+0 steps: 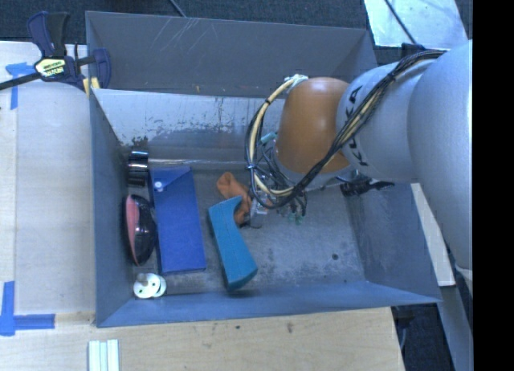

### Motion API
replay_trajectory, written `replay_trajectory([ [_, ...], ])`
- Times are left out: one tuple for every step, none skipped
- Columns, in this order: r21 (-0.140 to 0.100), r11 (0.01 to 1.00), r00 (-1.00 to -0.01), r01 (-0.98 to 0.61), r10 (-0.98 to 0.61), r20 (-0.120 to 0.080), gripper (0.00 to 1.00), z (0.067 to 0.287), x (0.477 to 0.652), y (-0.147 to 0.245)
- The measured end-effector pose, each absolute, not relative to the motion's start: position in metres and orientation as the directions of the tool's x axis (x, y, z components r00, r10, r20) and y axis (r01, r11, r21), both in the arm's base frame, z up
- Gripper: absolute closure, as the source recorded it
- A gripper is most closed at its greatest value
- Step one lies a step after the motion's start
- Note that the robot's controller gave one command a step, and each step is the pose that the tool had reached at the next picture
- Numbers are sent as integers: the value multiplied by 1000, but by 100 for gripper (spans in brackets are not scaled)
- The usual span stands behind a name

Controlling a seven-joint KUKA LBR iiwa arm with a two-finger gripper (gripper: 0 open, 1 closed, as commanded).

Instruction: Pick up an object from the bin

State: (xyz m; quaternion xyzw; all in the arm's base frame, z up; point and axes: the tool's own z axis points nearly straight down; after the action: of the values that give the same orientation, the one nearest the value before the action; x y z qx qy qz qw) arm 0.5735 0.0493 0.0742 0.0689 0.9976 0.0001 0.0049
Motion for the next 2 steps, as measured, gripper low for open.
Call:
replay_trajectory([
  [0,991,-991,137,137,-2,100,148,586,39],
  [0,991,-991,137,137,-2,100,148,586,39],
])
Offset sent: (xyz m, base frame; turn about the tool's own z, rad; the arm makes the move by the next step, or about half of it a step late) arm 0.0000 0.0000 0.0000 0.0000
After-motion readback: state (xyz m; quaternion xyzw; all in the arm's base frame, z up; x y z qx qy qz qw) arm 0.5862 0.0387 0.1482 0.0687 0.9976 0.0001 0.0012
